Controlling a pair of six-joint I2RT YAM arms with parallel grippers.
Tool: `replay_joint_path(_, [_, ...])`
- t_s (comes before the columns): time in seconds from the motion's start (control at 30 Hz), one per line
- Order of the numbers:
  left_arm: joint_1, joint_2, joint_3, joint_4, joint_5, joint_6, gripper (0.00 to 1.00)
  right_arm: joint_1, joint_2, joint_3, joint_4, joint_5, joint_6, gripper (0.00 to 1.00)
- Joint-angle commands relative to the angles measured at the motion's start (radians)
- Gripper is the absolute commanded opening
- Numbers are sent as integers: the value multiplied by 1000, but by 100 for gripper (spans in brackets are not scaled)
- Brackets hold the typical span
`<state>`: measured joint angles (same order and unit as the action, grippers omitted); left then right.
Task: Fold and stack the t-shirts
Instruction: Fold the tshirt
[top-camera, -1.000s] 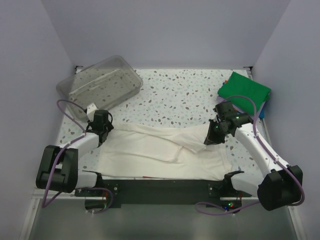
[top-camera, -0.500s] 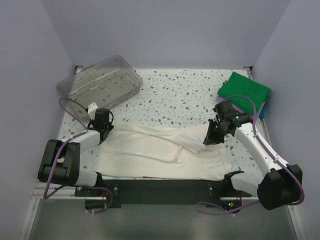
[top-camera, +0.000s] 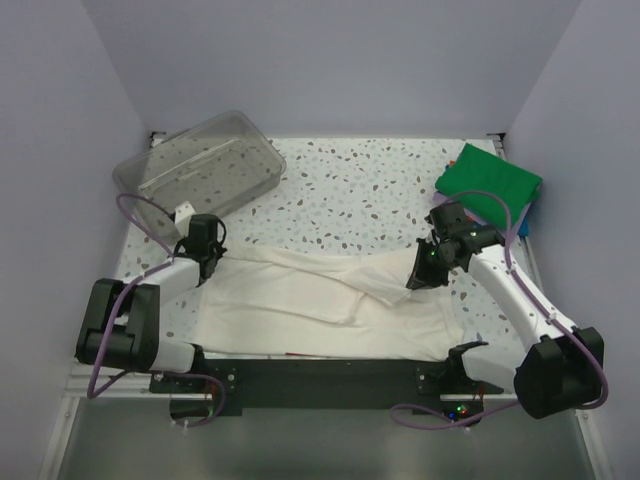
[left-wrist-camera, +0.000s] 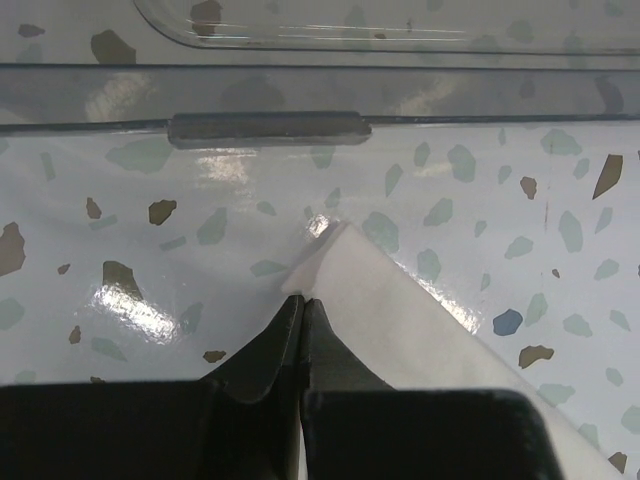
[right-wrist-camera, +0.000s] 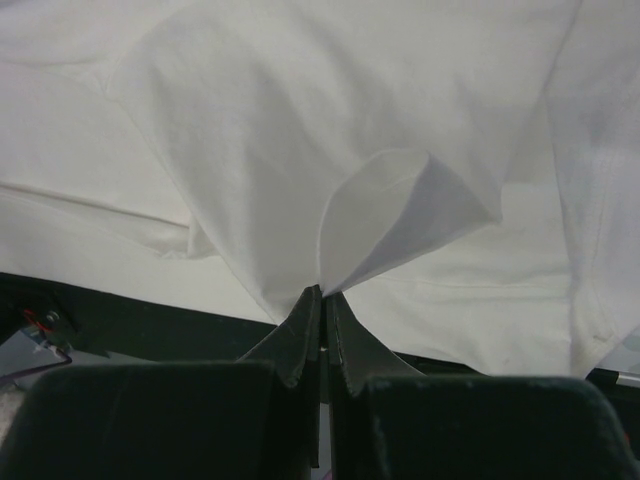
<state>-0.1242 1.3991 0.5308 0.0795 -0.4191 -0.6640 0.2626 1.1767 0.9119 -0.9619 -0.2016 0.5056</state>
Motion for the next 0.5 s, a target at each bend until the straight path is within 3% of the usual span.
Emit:
replay_joint_path(0.0, [11,9,40,16,-14,17,0,4,5,-2,26,-16,2,0])
replay_joint_path(0.23, [12,-35,49,-20,-6,29,0,4,-2,10,12,-16,8,0])
replay_joint_path(0.47, [12,-162,49,-153,3,-14,0,4,-15,77,-69,-4,-4,0])
